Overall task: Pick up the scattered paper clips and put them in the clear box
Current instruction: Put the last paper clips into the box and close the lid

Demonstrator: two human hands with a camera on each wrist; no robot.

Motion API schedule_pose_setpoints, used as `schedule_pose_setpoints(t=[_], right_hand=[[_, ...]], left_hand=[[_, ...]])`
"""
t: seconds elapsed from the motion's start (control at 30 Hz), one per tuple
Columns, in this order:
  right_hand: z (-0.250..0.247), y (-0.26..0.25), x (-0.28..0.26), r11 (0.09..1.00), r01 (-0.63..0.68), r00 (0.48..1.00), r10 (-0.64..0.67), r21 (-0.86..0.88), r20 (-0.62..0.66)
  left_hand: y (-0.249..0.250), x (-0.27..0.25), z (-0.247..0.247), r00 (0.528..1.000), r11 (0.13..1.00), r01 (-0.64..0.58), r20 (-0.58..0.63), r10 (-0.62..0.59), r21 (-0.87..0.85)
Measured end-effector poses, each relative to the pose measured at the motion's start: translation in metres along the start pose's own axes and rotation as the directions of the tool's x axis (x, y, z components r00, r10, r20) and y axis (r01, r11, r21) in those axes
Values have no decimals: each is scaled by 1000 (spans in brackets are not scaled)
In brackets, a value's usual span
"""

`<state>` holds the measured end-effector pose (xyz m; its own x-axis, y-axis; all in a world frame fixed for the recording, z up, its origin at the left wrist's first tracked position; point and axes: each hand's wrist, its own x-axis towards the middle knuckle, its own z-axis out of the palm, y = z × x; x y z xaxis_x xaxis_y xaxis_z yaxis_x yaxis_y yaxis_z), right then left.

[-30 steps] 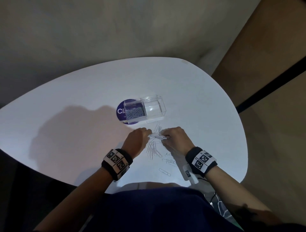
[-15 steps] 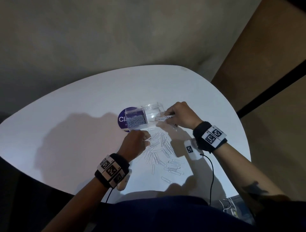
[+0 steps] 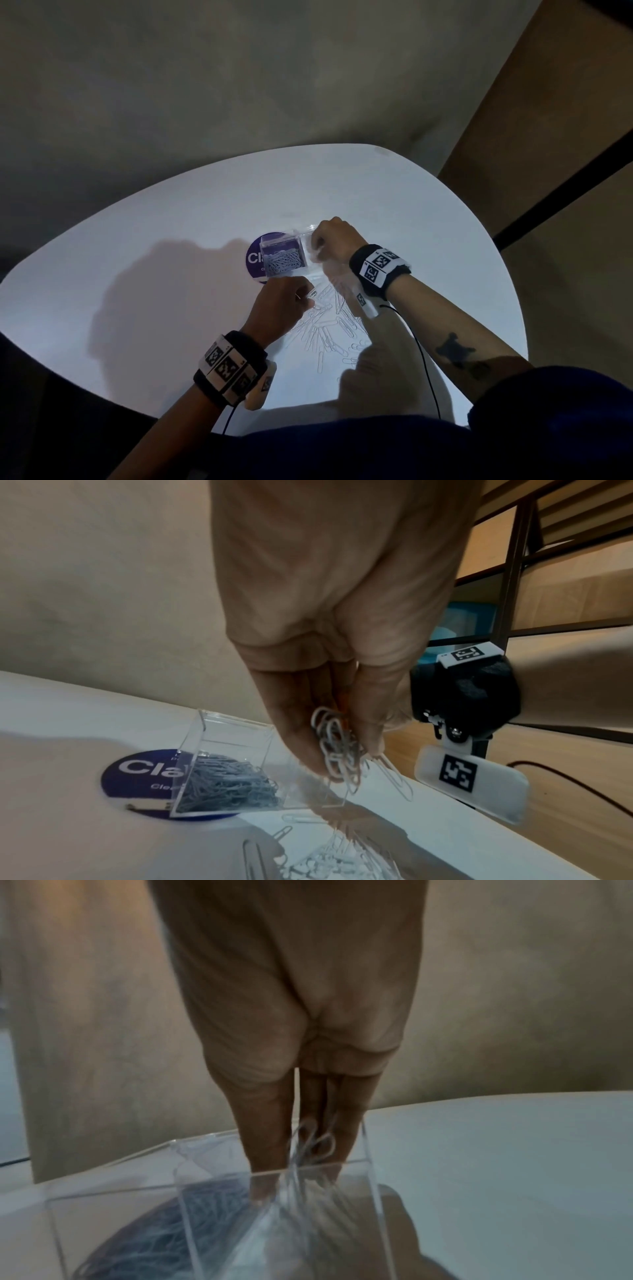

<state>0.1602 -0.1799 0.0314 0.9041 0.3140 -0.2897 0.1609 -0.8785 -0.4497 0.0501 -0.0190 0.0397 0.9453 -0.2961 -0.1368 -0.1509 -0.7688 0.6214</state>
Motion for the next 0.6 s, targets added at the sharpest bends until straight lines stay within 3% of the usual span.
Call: schedule_pose_setpoints(t=[0.17, 0.3, 0.43, 0.5, 0.6], right_hand=[[-15, 4, -12, 997, 13, 996, -6, 80, -84], [-26, 18, -32, 969, -38, 944, 115, 245, -310], [-27, 38, -59, 929, -101, 898, 239, 357, -369], [-22, 47, -73, 916, -124, 899, 267, 382, -347], [-10, 52, -95, 912, -154, 921, 272, 380, -280]], left_hand=[[10, 18, -12, 997, 997, -72, -38, 71, -23], [14, 44, -19, 977, 986, -152, -160, 140, -70], [17, 83, -18, 988, 1000, -30, -152, 30, 3], [21, 97, -14, 993, 995, 55, -113, -46, 78], [21, 112, -2, 998, 976, 56, -31, -50, 209]])
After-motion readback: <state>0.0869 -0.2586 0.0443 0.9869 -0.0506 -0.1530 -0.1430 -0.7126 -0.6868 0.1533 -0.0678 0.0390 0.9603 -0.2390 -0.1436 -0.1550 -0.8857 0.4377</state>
